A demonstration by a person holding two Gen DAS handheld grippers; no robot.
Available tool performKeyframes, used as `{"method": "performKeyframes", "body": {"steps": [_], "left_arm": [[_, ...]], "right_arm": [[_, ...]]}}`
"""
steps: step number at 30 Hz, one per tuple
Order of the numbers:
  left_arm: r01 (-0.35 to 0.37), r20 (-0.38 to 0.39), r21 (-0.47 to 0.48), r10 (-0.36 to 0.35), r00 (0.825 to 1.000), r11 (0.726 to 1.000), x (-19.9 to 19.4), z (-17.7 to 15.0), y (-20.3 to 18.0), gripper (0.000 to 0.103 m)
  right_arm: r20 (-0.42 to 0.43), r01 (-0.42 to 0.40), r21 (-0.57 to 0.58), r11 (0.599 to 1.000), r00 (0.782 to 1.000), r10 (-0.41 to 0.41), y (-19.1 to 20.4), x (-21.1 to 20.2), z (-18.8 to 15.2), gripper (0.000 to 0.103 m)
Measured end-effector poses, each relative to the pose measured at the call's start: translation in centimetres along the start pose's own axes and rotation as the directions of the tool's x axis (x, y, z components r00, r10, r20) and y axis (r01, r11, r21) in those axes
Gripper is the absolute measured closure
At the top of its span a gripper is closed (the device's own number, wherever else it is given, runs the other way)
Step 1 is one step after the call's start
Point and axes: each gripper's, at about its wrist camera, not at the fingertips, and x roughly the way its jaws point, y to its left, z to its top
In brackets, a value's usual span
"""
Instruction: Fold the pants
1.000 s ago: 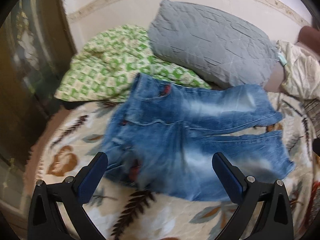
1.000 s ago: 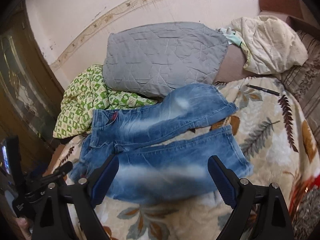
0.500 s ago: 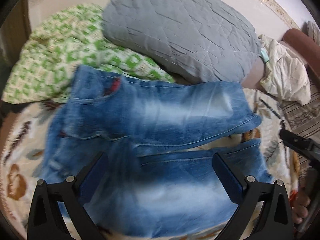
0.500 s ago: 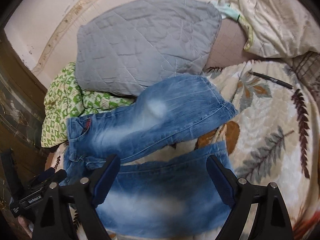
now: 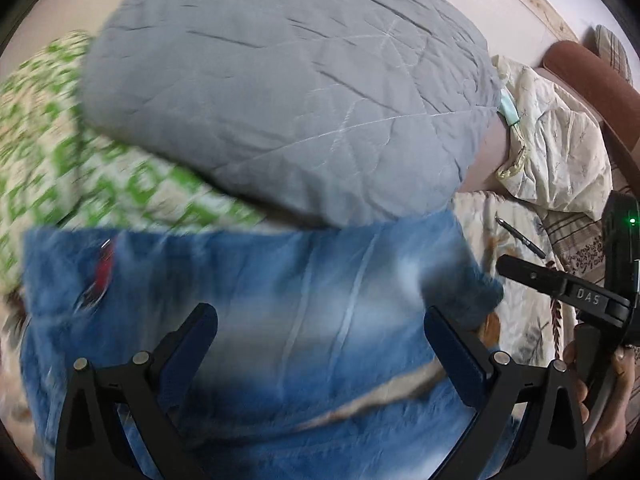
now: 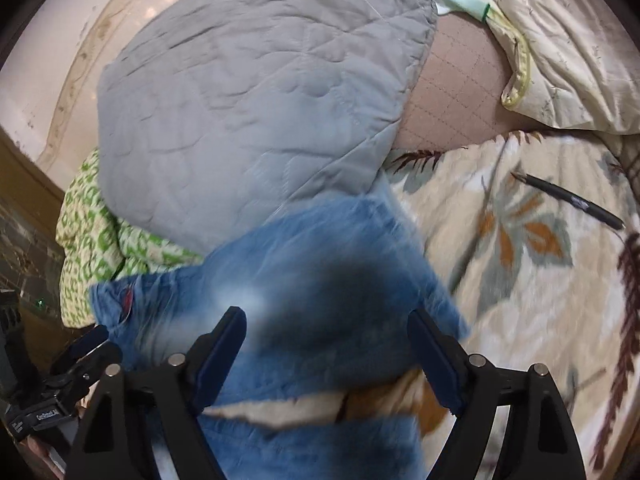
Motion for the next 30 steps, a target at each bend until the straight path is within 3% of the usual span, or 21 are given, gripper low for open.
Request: {"method": "performKeyframes", "body": {"steps": [3,10,15,16,18,20,22,23,24,30], "left_arm": [[0.008,0.001,0.024,-0.008,1.0,1.0,2.1,2.0,-0.8,0.001],[0.102,-0.053,0.086,-0.098,0.994,0.991,6.0,4.3,-2.6,0.001],[0.084,-0.118,0.138,-0.068,0.991,0.987,9.0,5.3,-3.6,0.001],[0.082,-0.155,0.137,-0.061,0.986,0.987,9.9,5.3,-3.6,0.005],[0.083,-0.215,0.129,-0.054,0.975,0.988,11.2,4.8,-3.6,0.046],[0.084,-0.241,0.098,-0.058,0.969,0.992,11.9,4.5,-3.6,0.065],[0.091,-0.232,0.091,-0.068,0.97,0.992,11.8,4.3,-3.4,0.074],[0.093,-0.228,0.093,-0.07,0.971,0.991,11.5,4.2,-3.4,0.088],[0.095,-0.227,0.092,-0.072,0.971,0.991,11.2,4.1,-3.3,0.095],[0.141,-0.157,0.069,-0.129,0.979,0.988,5.9,3.9,-1.5,0.101]], "right_arm": [[-0.039,-0.026,0.021,0.999,0.999,0.027,-1.6,2.3,1.8,0.018],[-0.113,-0.06,0.052,0.997,0.991,0.065,-4.8,7.2,4.8,0.018],[-0.126,-0.095,0.099,0.991,0.986,0.108,-6.4,9.6,6.1,0.019],[-0.142,-0.105,0.095,0.99,0.983,0.118,-6.3,10.3,6.2,0.027],[-0.151,-0.083,0.086,0.993,0.984,0.096,-6.2,10.9,6.2,0.034],[-0.141,-0.06,0.052,0.997,0.988,0.066,-5.5,10.8,6.2,0.062],[-0.144,-0.053,0.047,0.997,0.988,0.059,-5.1,10.7,6.0,0.07],[-0.137,-0.044,0.033,0.998,0.989,0.048,-4.7,10.4,5.9,0.078],[-0.127,-0.039,0.019,0.999,0.991,0.041,-4.4,9.9,5.9,0.081],[-0.042,-0.053,-0.015,0.998,0.998,0.052,-2.1,4.9,5.0,0.093]]}}
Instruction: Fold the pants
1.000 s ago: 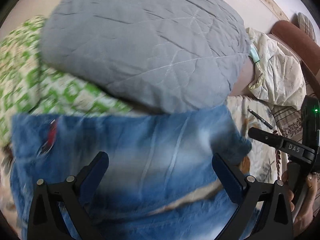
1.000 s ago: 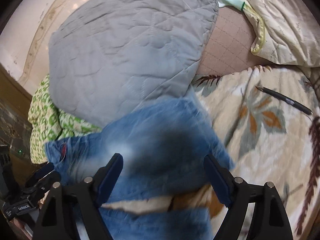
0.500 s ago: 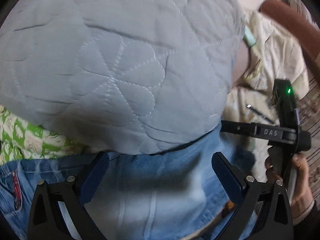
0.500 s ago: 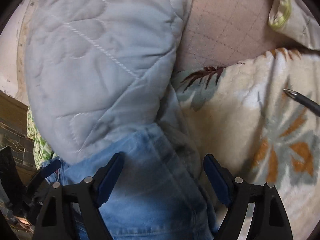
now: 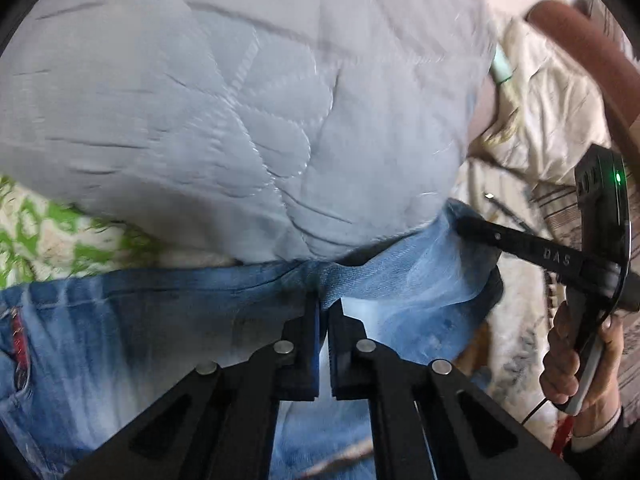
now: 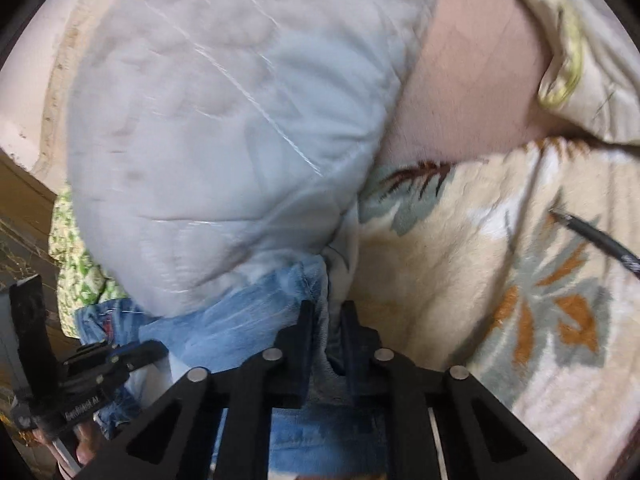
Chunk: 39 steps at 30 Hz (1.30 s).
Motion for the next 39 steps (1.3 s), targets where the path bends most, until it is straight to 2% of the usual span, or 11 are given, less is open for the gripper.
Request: {"method": "performKeyframes", "body": {"steps": [12,16,23,27,28,31,32,33,34,35,39], "left_arm": [[0.065,0.138,-0.027,-0.061,0.989,0.997,-11.1,-12.0,0.4,0.102],[0.052,0.148,-0.031,-0.047,0.988,0.998,-10.9,-15.9,-0.9,0.102],[0.011,0.075,-0.056,-0.007,0.997,0.998,-7.3,-19.4,-1.4,0.102],[0.039,0.046,-0.037,-0.037,0.998,0.999,-7.5,-21.0,-1.1,0.088],[0.061,0.044,-0.045,-0.059,0.997,0.997,-8.0,-21.2,-0.8,0.083],[0.135,0.068,-0.091,-0.129,0.989,0.987,-9.8,-21.6,0.8,0.044],[0.136,0.079,-0.101,-0.128,0.989,0.986,-10.2,-21.6,1.2,0.03],[0.137,0.092,-0.129,-0.126,0.988,0.982,-10.7,-21.5,1.9,0.027],[0.148,0.092,-0.154,-0.135,0.987,0.977,-10.9,-21.3,2.4,0.027],[0.164,0.087,-0.178,-0.151,0.985,0.97,-10.9,-21.0,2.9,0.027],[0.113,0.047,-0.24,-0.105,0.993,0.964,-9.9,-18.9,3.8,0.027]], "right_arm": [[0.157,-0.075,-0.142,0.987,0.983,0.097,7.3,-15.0,-10.9,0.1],[0.149,-0.064,-0.12,0.991,0.985,0.082,7.6,-15.5,-16.3,0.1],[0.071,0.015,-0.058,0.998,0.997,-0.011,5.6,-12.3,-19.7,0.098],[0.043,0.053,-0.066,0.996,0.998,-0.05,5.8,-12.0,-21.5,0.096],[0.016,0.046,-0.062,0.997,0.999,-0.045,5.7,-11.7,-22.2,0.092],[-0.03,0.027,-0.054,0.998,0.999,-0.028,5.6,-11.7,-23.1,0.079],[-0.023,0.026,-0.045,0.999,0.999,-0.027,5.5,-12.2,-23.4,0.065],[-0.007,0.027,-0.036,0.999,1.0,-0.027,5.3,-12.9,-23.6,0.052],[0.016,0.024,-0.023,0.999,1.0,-0.024,5.1,-13.6,-23.6,0.021],[0.051,0.028,0.005,1.0,0.998,-0.028,4.8,-14.5,-23.7,0.004],[0.127,-0.008,0.105,0.994,0.992,-0.006,4.3,-16.3,-23.0,0.004]]}}
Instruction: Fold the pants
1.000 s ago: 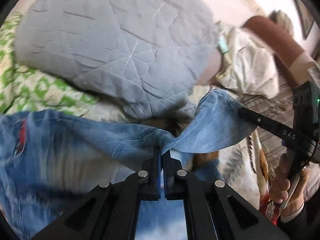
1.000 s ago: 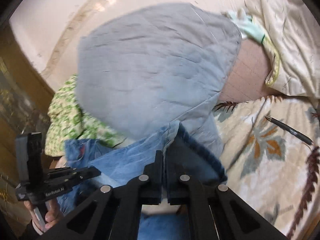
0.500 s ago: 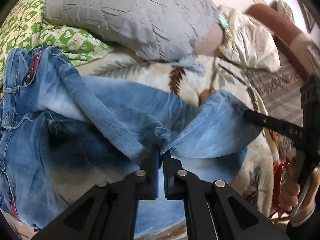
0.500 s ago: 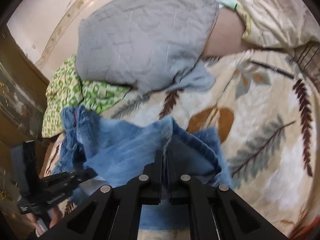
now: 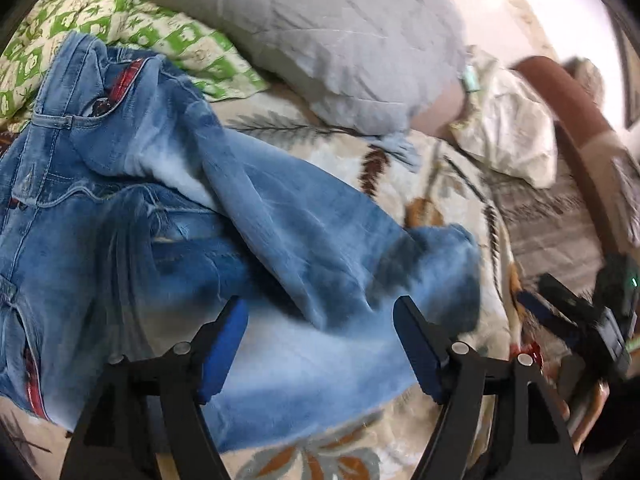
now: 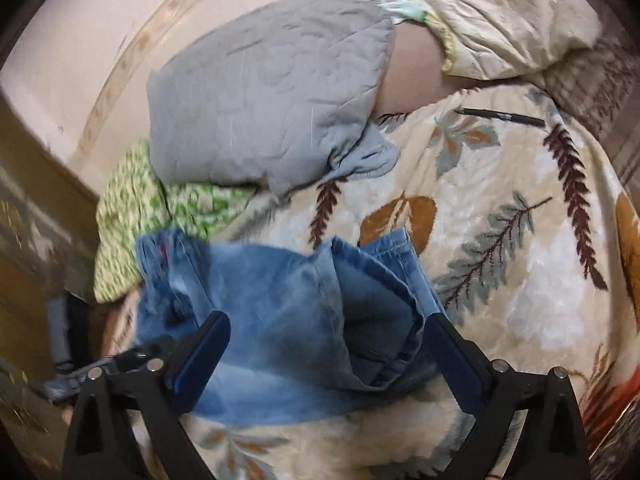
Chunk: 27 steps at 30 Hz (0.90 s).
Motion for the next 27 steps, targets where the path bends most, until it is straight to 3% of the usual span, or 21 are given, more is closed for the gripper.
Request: {"method": "performKeyframes", "body": {"steps": [3,6,9,11,12,13,15,16,17,19,23,25,27], "left_arm": [[-0.041,-0.023,-0.019,0.041,0.999,0.999,1.4,1.7,-0.1,0.027],[-0.11,-0.049,-0.029,0.108,0.993,0.994,3.0,3.2,-0.1,0.027],[-0.146,-0.067,-0.044,0.143,0.987,0.988,4.0,4.1,0.4,0.028],[-0.163,-0.088,-0.064,0.157,0.984,0.985,4.4,4.2,0.8,0.028],[-0.163,-0.095,-0.077,0.156,0.983,0.984,4.6,4.2,0.9,0.035],[-0.167,-0.103,-0.09,0.157,0.982,0.982,4.9,4.2,1.0,0.043],[-0.191,-0.123,-0.104,0.178,0.976,0.976,5.4,4.2,1.2,0.082],[-0.215,-0.127,-0.111,0.2,0.971,0.97,5.4,4.3,1.4,0.09],[-0.233,-0.132,-0.124,0.217,0.967,0.964,5.1,4.3,1.7,0.097],[-0.191,-0.093,-0.177,0.177,0.98,0.965,3.4,4.1,1.9,0.1],[-0.129,0.022,-0.163,0.134,0.991,0.978,-1.0,2.5,-0.2,0.101],[-0.086,0.046,-0.189,0.097,0.994,0.978,-3.0,0.4,-0.5,0.101],[-0.104,0.085,-0.164,0.119,0.989,0.981,-4.4,-1.6,-1.0,0.101]], "right_arm": [[-0.015,-0.116,0.141,0.983,0.993,0.119,-1.1,1.6,0.1,0.006],[-0.039,-0.079,0.135,0.988,0.996,0.085,-1.2,4.0,1.1,0.018],[-0.062,-0.101,0.145,0.984,0.992,0.111,-1.1,5.6,1.8,0.024],[-0.086,-0.113,0.161,0.981,0.988,0.128,-1.3,6.5,1.7,0.035],[-0.094,-0.129,0.167,0.977,0.985,0.146,-1.3,6.9,1.6,0.038],[-0.106,-0.125,0.165,0.978,0.984,0.144,-1.2,7.2,1.6,0.049],[-0.128,-0.106,0.153,0.982,0.984,0.126,-1.2,7.7,1.7,0.068],[-0.127,-0.106,0.143,0.984,0.984,0.125,-1.1,7.7,1.7,0.09],[-0.116,-0.097,0.124,0.988,0.987,0.112,-1.1,7.5,1.8,0.098],[-0.056,-0.1,0.09,0.991,0.993,0.105,-0.9,6.4,2.5,0.098],[0.047,-0.15,0.011,0.989,0.988,0.15,0.2,2.6,3.7,0.099],[0.062,-0.163,-0.005,0.987,0.985,0.163,0.4,0.9,3.6,0.099],[0.046,-0.168,-0.025,0.985,0.984,0.169,0.5,-0.1,3.0,0.1]]}}
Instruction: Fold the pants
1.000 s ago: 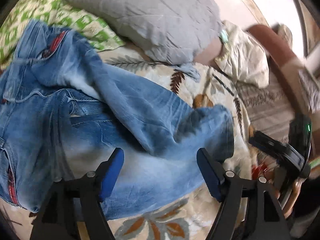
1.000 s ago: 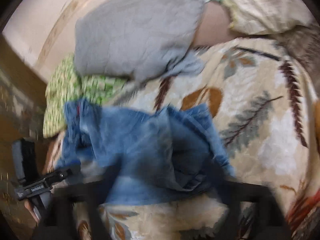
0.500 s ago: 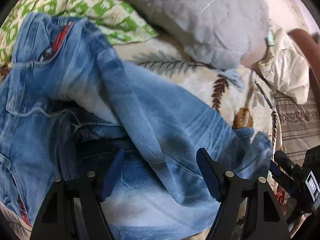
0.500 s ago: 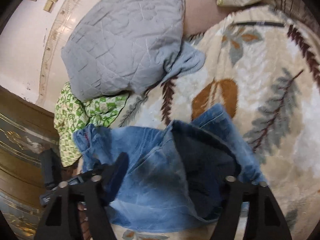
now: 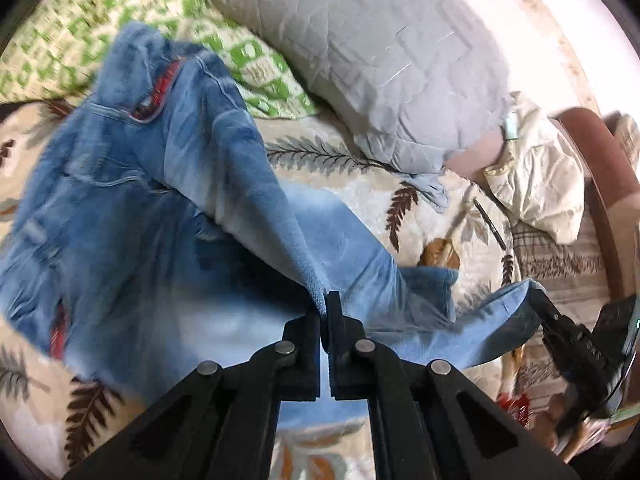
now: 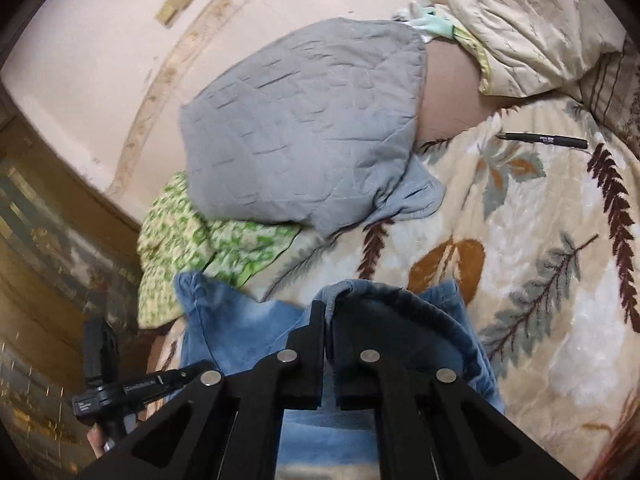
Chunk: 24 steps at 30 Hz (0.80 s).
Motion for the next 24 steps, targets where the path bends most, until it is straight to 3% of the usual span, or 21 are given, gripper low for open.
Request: {"method": "performKeyframes", "body": {"steps": [3,6,8,10,12,13,14,16,19,21,24], "left_arm": [[-0.039,-0.016,0.027,0.039,0.999,0.999,0.4,-3.3,0.6,0.101],[-0.094,-0.061,0.054,0.098,0.993,0.994,2.8,-5.3,1.2,0.101],[-0.088,-0.092,0.052,0.093,0.991,0.995,3.6,-5.9,1.7,0.099],[-0.057,-0.111,0.045,0.062,0.992,0.997,3.5,-6.3,2.0,0.087],[0.005,-0.135,0.048,0.002,0.991,0.999,3.3,-6.8,1.6,0.052],[0.026,-0.133,0.053,-0.019,0.991,0.998,2.9,-7.1,1.3,0.046],[0.042,-0.123,0.053,-0.035,0.992,0.998,2.6,-7.2,0.9,0.041],[0.085,-0.116,0.063,-0.078,0.99,0.994,1.8,-7.3,-0.1,0.041],[0.148,-0.133,0.076,-0.137,0.982,0.986,1.2,-7.1,-2.2,0.039],[0.154,-0.154,0.081,-0.14,0.978,0.985,1.3,-6.9,-3.3,0.032],[0.141,-0.185,0.041,-0.131,0.974,0.989,2.2,-6.5,-3.3,0.032]], "right_arm": [[-0.089,0.069,0.002,0.998,0.994,-0.069,-0.9,-0.1,-2.0,0.1],[-0.178,0.075,0.05,0.996,0.982,-0.065,-2.4,0.4,-3.9,0.098],[-0.197,0.082,0.058,0.995,0.978,-0.069,-2.7,0.4,-4.8,0.097],[-0.168,0.035,0.085,0.996,0.986,-0.021,-2.9,-0.4,-4.8,0.091],[-0.145,0.049,0.106,0.993,0.989,-0.033,-3.3,-1.3,-4.9,0.046],[-0.146,0.063,0.122,0.991,0.988,-0.045,-3.6,-1.6,-4.9,0.006],[-0.128,0.071,0.142,0.987,0.99,-0.052,-4.1,-2.0,-4.9,0.002],[-0.123,0.092,0.17,0.981,0.99,-0.071,-5.0,-2.2,-4.8,0.002],[-0.193,0.098,0.272,0.957,0.98,-0.046,-7.5,-0.8,-5.5,0.004],[-0.24,0.084,0.326,0.942,0.971,-0.003,-8.7,0.4,-6.0,0.005],[-0.274,0.044,0.371,0.928,0.96,0.064,-9.0,1.6,-6.6,0.008]]}}
